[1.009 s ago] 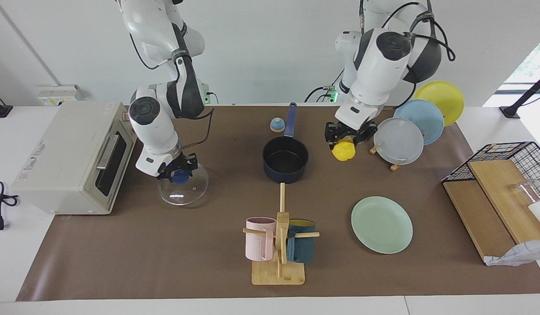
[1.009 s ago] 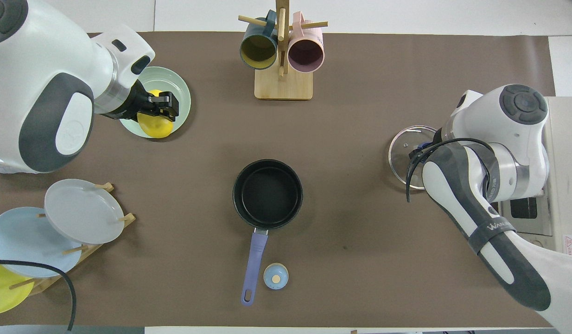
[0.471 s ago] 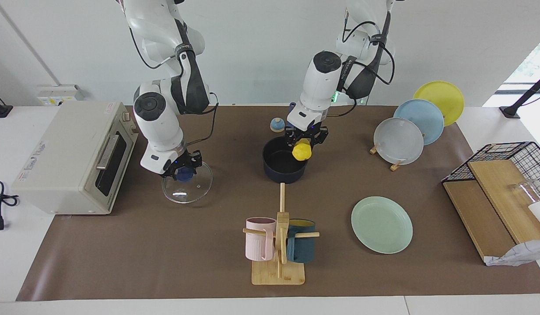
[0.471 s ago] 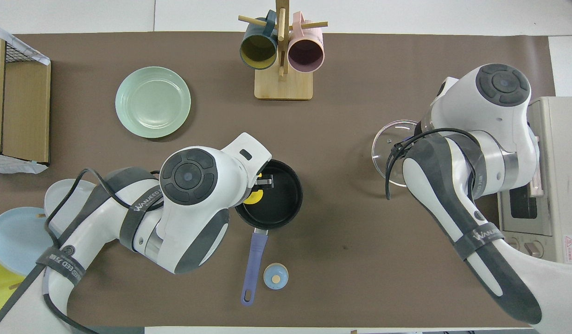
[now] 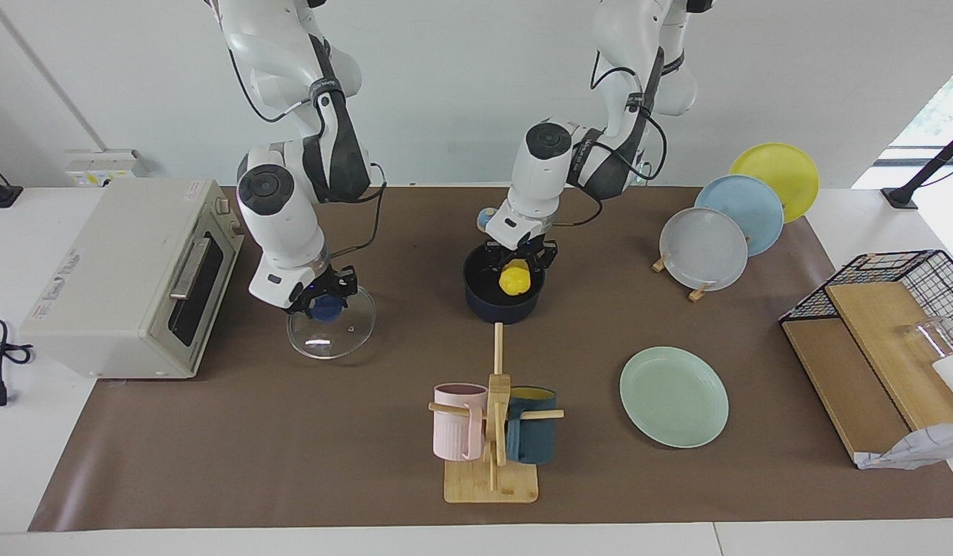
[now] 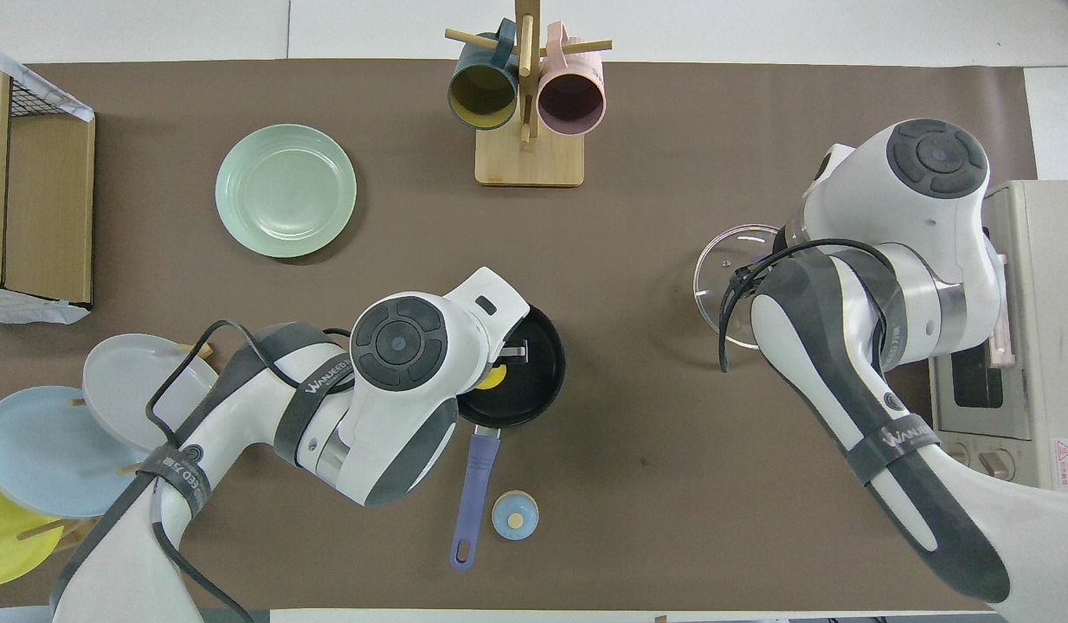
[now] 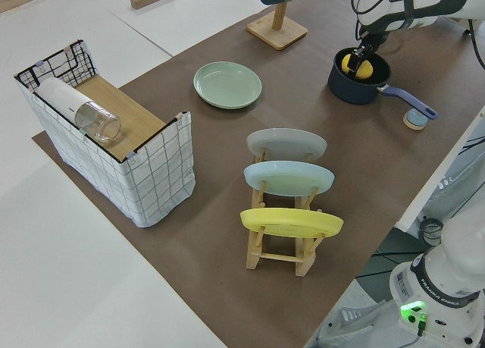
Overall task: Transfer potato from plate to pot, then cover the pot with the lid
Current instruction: 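Lower the potato into the saucepan and open the left gripper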
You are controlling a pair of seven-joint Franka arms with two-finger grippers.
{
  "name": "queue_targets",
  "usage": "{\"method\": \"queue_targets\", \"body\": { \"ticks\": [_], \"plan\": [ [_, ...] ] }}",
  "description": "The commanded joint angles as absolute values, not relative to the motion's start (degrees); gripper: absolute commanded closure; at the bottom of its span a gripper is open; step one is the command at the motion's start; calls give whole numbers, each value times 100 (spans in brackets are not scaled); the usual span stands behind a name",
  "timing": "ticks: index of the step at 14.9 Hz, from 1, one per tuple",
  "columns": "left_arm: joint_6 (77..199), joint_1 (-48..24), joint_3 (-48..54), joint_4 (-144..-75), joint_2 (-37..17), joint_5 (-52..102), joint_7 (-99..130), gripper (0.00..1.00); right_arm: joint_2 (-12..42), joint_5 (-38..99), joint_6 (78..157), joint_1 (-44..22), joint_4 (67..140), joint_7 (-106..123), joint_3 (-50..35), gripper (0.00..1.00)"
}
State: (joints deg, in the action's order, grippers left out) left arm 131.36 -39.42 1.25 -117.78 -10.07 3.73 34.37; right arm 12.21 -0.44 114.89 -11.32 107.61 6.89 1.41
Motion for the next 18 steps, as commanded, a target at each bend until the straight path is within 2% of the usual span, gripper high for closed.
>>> {"method": "queue_targets", "body": {
  "ticks": [1, 13, 14, 16, 18],
  "plan": [
    [13455, -4253, 9, -11892, -1195, 378, 3612, 100, 1266, -9, 11373, -1090, 10617, 378, 132, 100],
    [13553, -4324, 9, -11971, -1406, 281, 3560, 100, 1354, 0, 11276, -1029, 10477, 220, 132, 100],
    [13553, -4333, 9, -11962, -1406, 281, 3525, 71, 1354, 17, 11259, -1028, 10468, 220, 132, 100],
    [13501, -4316, 9, -11918, -1398, 281, 3516, 0, 1354, 26, 11259, -1028, 10477, 228, 132, 100],
    [13230, -4245, -17, -11787, -1214, 281, 3472, 0, 1354, 18, 11267, -1037, 10477, 229, 132, 100]
  ]
}}
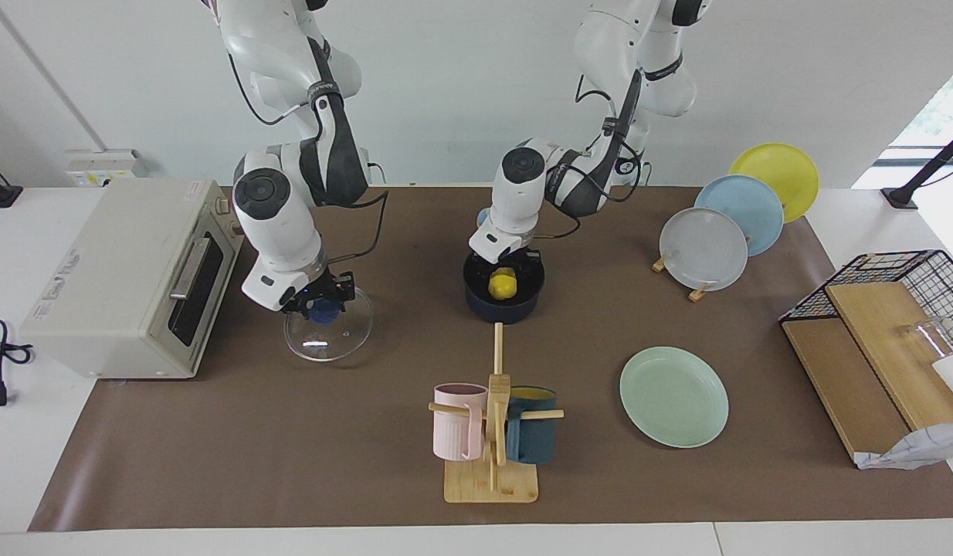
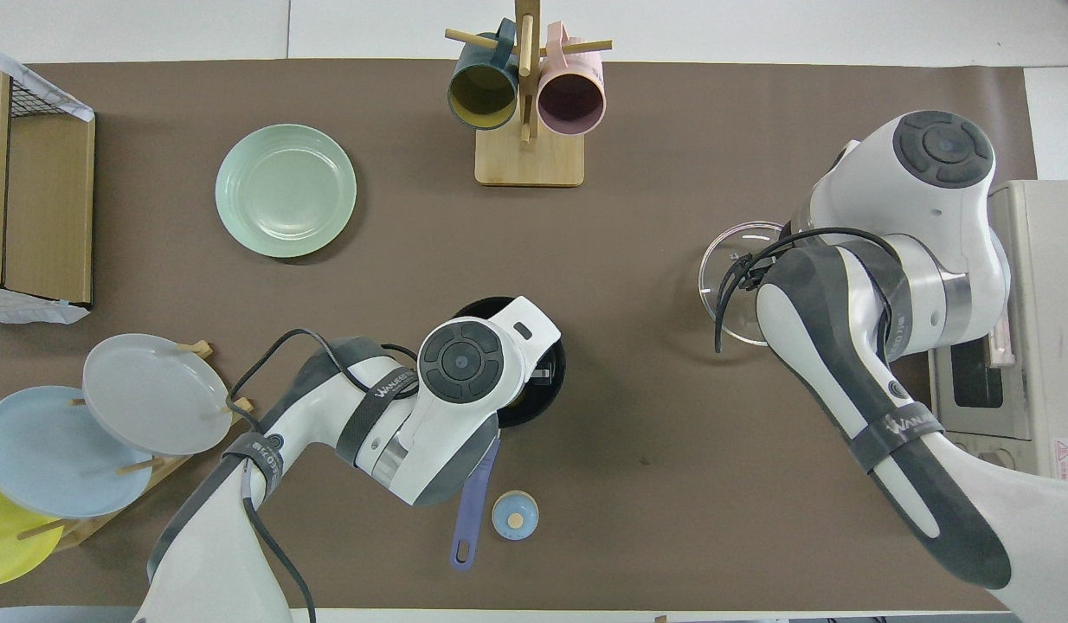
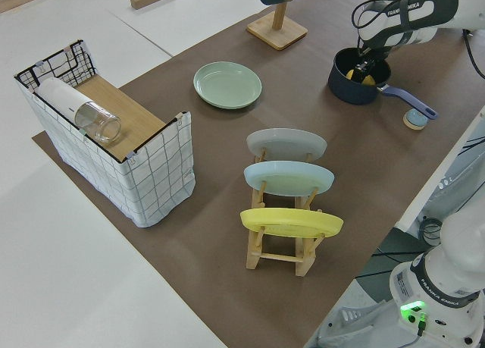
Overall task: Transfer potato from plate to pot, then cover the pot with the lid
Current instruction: 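Lower the potato into the saucepan and open the left gripper, then withdraw the left gripper while the right gripper lifts the glass lid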
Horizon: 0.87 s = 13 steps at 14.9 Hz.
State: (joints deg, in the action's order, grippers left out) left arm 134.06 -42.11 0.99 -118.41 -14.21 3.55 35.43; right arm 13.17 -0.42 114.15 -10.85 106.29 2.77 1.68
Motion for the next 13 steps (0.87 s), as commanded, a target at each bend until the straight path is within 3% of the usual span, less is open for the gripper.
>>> {"method": "queue_targets", "body": {
  "ticks": [1, 8, 13],
  "plan": [
    [12853, -4158, -26, -11577, -1091, 281, 3393, 0, 1354, 26, 11259, -1055, 10477, 220, 132, 100],
    [10233, -2446, -44, -9837, -151, 501, 2234, 0, 1170, 131, 10715, -1598, 10082, -260, 53, 100],
    [9791, -1145, -70, -9668, 114, 387, 715, 0, 589, 193, 10494, -2548, 10063, -1817, -114, 100]
  ]
}}
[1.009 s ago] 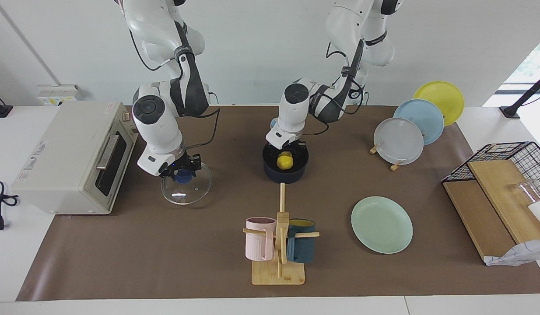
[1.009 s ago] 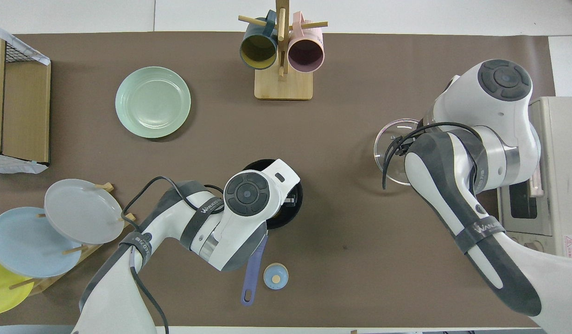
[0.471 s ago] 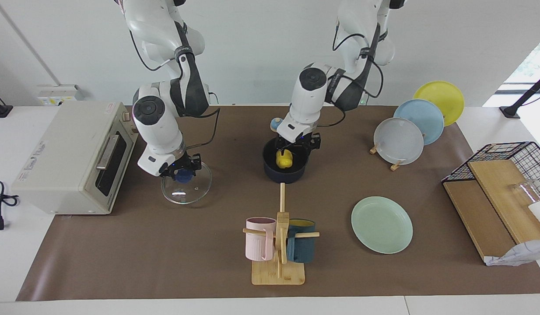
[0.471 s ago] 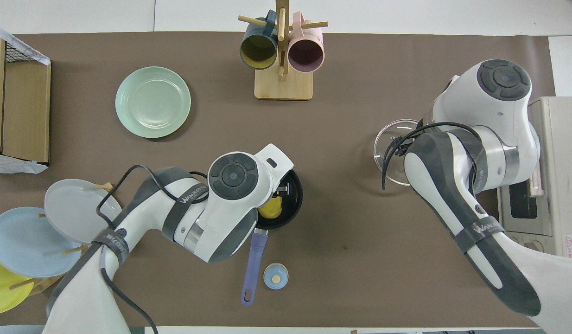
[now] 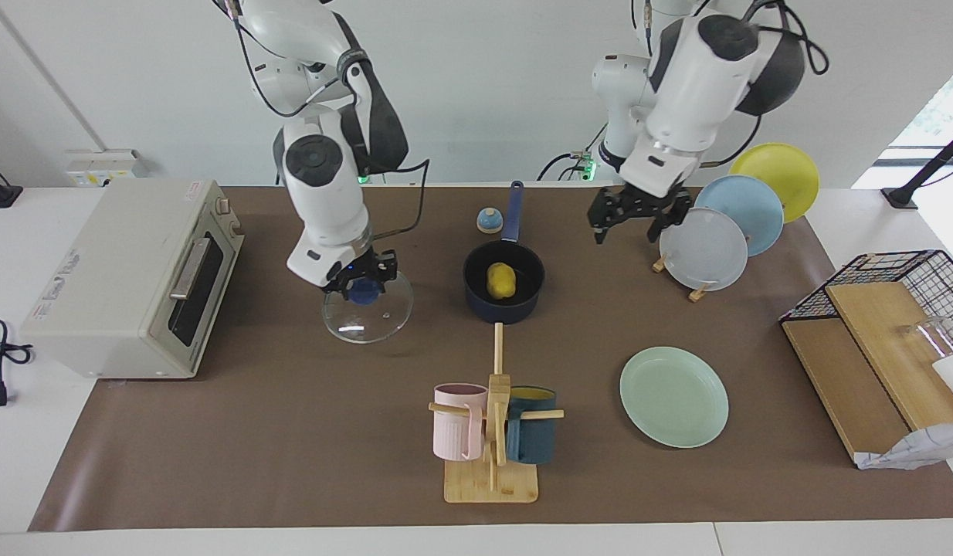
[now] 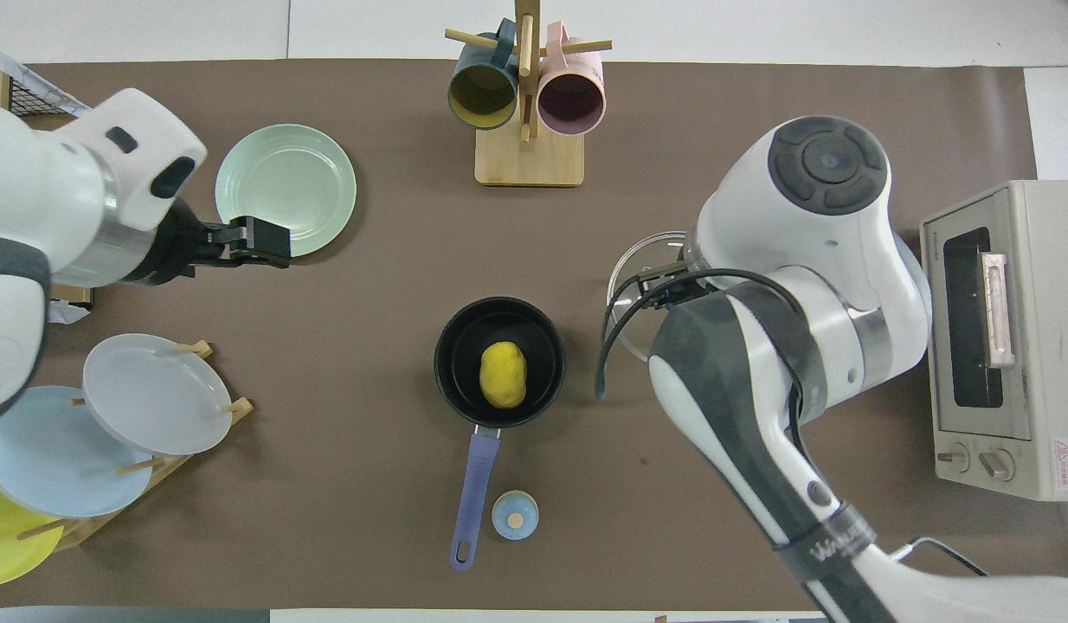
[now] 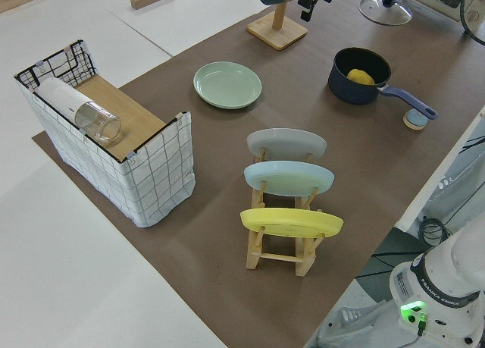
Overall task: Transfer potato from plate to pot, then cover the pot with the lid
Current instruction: 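Withdraw the left gripper while the right gripper lifts the glass lid, then lower the glass lid onto the saucepan with the right gripper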
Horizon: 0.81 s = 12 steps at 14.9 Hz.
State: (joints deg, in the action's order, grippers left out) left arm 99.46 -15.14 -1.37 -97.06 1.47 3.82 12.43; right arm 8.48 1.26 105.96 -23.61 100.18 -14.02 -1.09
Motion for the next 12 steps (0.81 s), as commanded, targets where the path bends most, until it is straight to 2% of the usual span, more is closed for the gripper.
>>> {"method": "queue_targets", "body": {
  "ticks": [1, 3, 5, 8, 12],
  "plan": [
    [9756, -951, -62, -9668, 132, 300, 399, 0, 528, 202, 10529, -2766, 10081, -2211, -114, 100],
    [9695, -731, -62, -9624, 149, 255, 115, 0, 484, 202, 10756, -3275, 10186, -2775, -114, 100],
    [9520, -616, -70, -9510, 149, 255, 9, 0, 361, 202, 11388, -3585, 10598, -3075, -114, 100],
    [8967, -492, -96, -9229, 167, 246, -175, 0, 588, 176, 11706, -4041, 10661, -3164, -114, 100],
    [8877, -466, -106, -9421, 378, 246, -255, 0, 633, 141, 12031, -4078, 10775, -3208, -114, 100]
  ]
}}
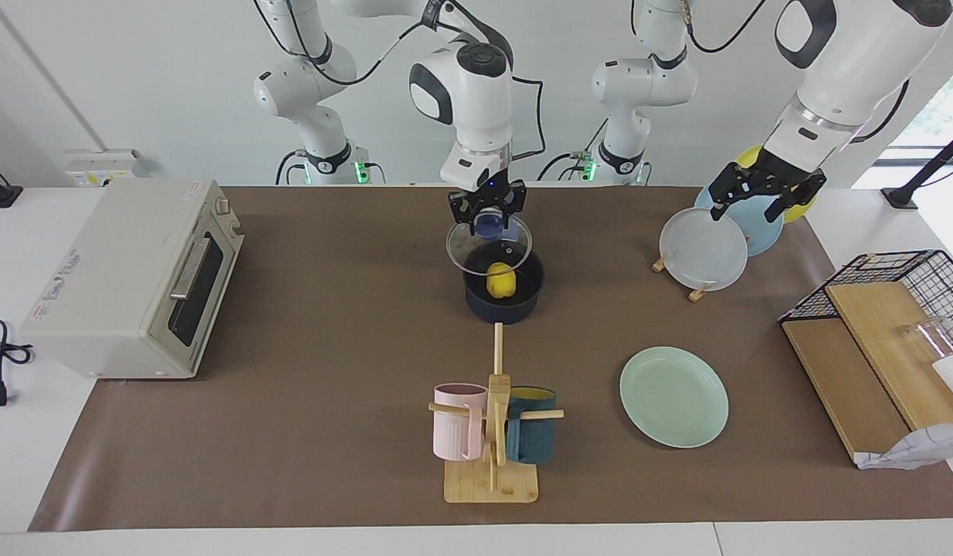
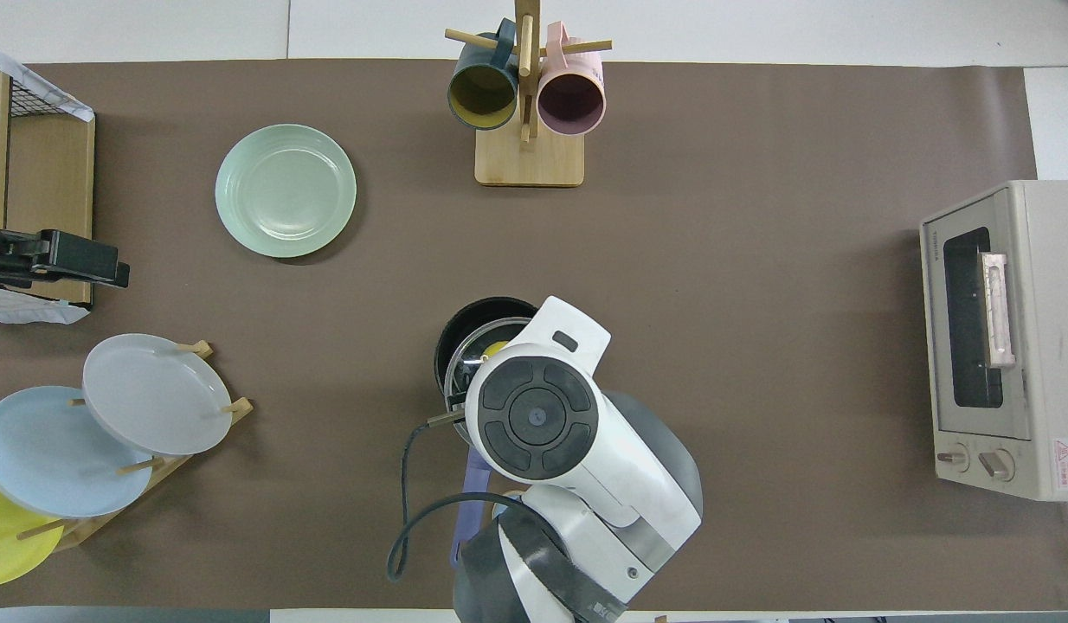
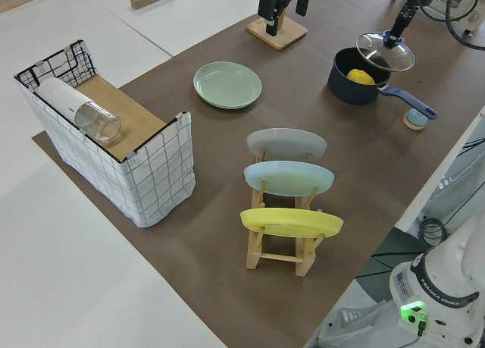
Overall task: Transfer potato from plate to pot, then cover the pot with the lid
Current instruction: 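Lower the glass lid onto the saucepan with the right gripper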
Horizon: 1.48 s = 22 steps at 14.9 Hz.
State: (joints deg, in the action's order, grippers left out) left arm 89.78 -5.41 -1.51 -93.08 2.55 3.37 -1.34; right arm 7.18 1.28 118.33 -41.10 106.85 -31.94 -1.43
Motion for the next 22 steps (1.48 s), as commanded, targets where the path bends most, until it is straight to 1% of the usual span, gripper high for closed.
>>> {"method": "queue_targets", "body": {
  "ticks": [1, 4, 7, 11, 16, 18, 22],
  "plan": [
    [8894, -466, -114, -9431, 378, 246, -264, 0, 702, 141, 12119, -4078, 10775, -3191, -114, 100],
    [8947, -483, -114, -9107, 255, -68, -299, 0, 993, 123, 12286, -4113, 10653, -3164, -114, 100],
    [8816, -545, -114, -8939, 255, -238, -247, 0, 1327, 114, 12173, -4183, 10355, -3164, -114, 100],
    [8824, -554, -106, -8982, 281, -229, 69, 0, 1397, -53, 12120, -4245, 10301, -3164, -114, 100],
    [8815, -545, -114, -9044, 299, -229, -132, 0, 1520, -228, 12208, -4236, 10187, -3164, -114, 100],
    [8833, -545, -114, -9184, 334, -220, -219, 0, 1529, -351, 12225, -4228, 10178, -3164, -114, 100],
    [8824, -536, -70, -9185, 343, -211, -211, 0, 1538, -466, 12348, -4228, 10186, -3164, -114, 100]
  ]
}}
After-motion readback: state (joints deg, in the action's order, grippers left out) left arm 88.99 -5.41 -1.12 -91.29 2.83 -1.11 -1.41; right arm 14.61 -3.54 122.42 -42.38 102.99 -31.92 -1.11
